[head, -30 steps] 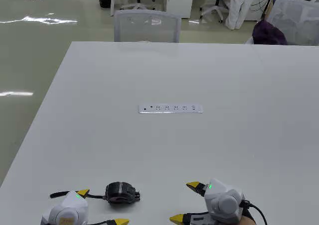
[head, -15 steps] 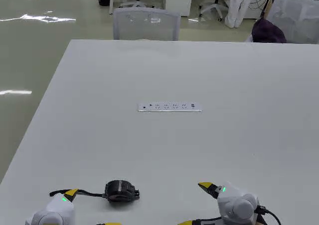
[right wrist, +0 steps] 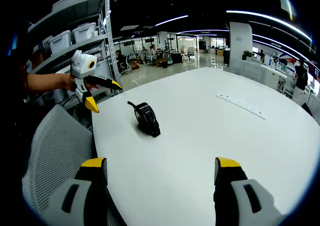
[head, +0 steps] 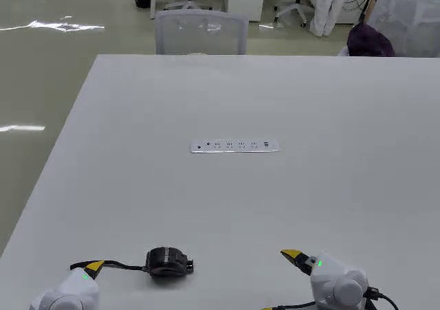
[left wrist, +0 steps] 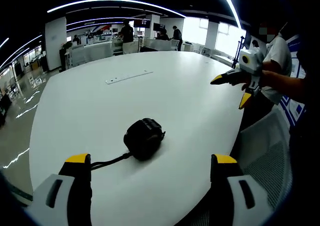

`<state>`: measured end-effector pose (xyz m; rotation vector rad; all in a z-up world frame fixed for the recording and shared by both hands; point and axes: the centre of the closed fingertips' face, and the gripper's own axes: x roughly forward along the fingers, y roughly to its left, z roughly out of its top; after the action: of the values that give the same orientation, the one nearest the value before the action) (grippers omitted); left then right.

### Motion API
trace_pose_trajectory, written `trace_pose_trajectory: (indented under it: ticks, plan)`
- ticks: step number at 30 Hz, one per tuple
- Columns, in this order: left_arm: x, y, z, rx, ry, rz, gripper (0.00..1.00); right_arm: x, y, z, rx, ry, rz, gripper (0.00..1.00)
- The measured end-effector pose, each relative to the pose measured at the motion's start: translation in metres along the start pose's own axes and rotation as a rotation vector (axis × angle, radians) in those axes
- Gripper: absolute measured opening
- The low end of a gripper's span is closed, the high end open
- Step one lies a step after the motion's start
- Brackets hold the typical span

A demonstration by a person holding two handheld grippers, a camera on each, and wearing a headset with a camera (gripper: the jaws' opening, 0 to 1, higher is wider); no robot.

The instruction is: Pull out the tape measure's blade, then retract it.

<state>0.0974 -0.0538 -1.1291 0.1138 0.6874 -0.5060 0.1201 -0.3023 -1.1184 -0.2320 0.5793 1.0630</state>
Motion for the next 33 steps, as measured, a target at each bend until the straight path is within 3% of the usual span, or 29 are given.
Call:
trace_pose_trajectory:
  ticks: [33]
  plan:
    - [0.0,-0.002,0.003,0.001,-0.043,-0.032,0.99,-0.007,-0.014,-0.004,0.006,0.014,-0.031,0.91]
